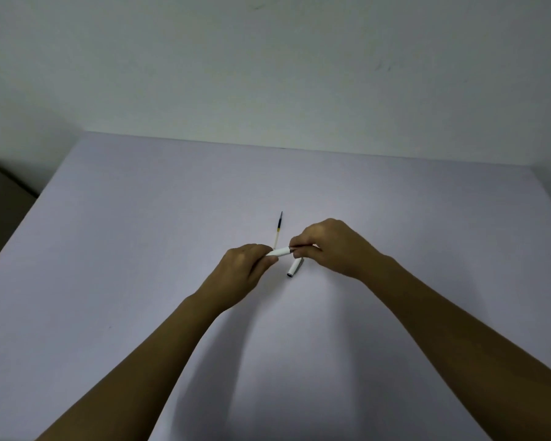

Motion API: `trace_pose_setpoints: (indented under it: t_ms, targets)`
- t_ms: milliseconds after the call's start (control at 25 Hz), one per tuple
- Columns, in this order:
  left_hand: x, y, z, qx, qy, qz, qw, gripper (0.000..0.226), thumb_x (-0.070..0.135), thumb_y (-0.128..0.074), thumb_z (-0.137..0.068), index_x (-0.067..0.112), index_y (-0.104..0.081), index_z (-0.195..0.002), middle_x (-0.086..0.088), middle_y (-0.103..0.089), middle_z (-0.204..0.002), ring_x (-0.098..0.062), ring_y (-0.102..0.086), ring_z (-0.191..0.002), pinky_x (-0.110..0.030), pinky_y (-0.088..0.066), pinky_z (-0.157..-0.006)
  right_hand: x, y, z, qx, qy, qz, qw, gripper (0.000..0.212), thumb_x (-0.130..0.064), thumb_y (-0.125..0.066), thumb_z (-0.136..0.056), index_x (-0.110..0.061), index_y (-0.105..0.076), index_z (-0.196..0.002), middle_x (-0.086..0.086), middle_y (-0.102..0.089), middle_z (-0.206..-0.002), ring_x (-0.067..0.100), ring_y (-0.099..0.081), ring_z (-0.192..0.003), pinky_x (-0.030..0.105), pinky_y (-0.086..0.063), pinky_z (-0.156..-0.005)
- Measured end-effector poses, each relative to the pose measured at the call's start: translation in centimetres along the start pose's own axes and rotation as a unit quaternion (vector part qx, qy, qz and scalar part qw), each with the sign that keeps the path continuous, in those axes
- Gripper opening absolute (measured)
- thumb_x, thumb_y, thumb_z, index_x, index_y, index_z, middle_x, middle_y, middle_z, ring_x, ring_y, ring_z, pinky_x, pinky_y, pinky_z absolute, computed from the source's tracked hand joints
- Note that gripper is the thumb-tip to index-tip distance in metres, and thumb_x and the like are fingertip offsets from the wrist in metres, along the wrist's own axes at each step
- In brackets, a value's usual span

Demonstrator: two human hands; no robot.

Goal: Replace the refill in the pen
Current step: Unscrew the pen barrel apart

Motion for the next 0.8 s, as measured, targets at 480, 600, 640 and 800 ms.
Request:
trace_pose_setpoints:
  t_ms: [480, 600, 640, 800]
  targets:
    - [0.4, 0.2, 0.3, -0.045, 0.002, -0.128, 0.991, 0.053, 0.055, -0.023, -0.09, 0.011, -0.053, -0.084, 0.0, -0.05, -0.064, -0.025, -0.048, -0.056, -0.034, -0.037, -0.052, -0.2, 0.1, 1.1, -0.02, -0.012, -0.067, 0.997, 0.013, -0.03, -0.064, -0.084, -0.018, -0.066, -0.09, -0.016, -0.055, -0.074, 0.005, -0.052, -0.073, 0.025, -0.041, -0.068]
    - [0.4, 0.2, 0.4, -0.065, 0.003, -0.108, 0.992, 0.043, 0.046, -0.03, -0.094, 0.009, -0.052, -0.085, -0.003, -0.051, -0.066, -0.026, -0.047, -0.058, -0.033, -0.036, -0.055, 0.0, -0.3, 1.0, -0.081, -0.05, -0.067, 0.993, 0.025, -0.033, -0.048, -0.094, -0.018, -0.067, -0.1, -0.003, -0.068, -0.087, 0.015, -0.061, -0.081, 0.031, -0.048, -0.076]
    - [0.4, 0.3, 0.5, -0.07, -0.002, -0.104, 0.992, 0.048, 0.05, -0.027, -0.093, 0.01, -0.051, -0.086, -0.004, -0.053, -0.068, -0.025, -0.048, -0.059, -0.033, -0.036, -0.056, -0.1, -0.5, 1.1, -0.094, -0.055, -0.055, 0.993, 0.026, -0.032, -0.047, -0.095, -0.018, -0.068, -0.101, 0.0, -0.07, -0.09, 0.018, -0.062, -0.083, 0.033, -0.049, -0.077]
    - [0.7, 0.3, 0.4, -0.07, -0.011, -0.089, 0.993, 0.062, 0.059, -0.014, -0.085, 0.009, -0.05, -0.086, -0.006, -0.053, -0.069, -0.027, -0.048, -0.059, -0.033, -0.036, -0.056, -0.6, 0.3, 1.1, -0.023, -0.023, -0.04, 0.999, 0.011, -0.025, -0.067, -0.082, -0.017, -0.065, -0.089, -0.008, -0.06, -0.082, 0.011, -0.054, -0.078, 0.027, -0.043, -0.07]
Point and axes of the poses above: each hand's wrist, its own z-axis away from the middle knuckle, its own y-axis out of the back of the hand, x = y × z, the point moved 3 cm from there along -z, towards the middle knuckle
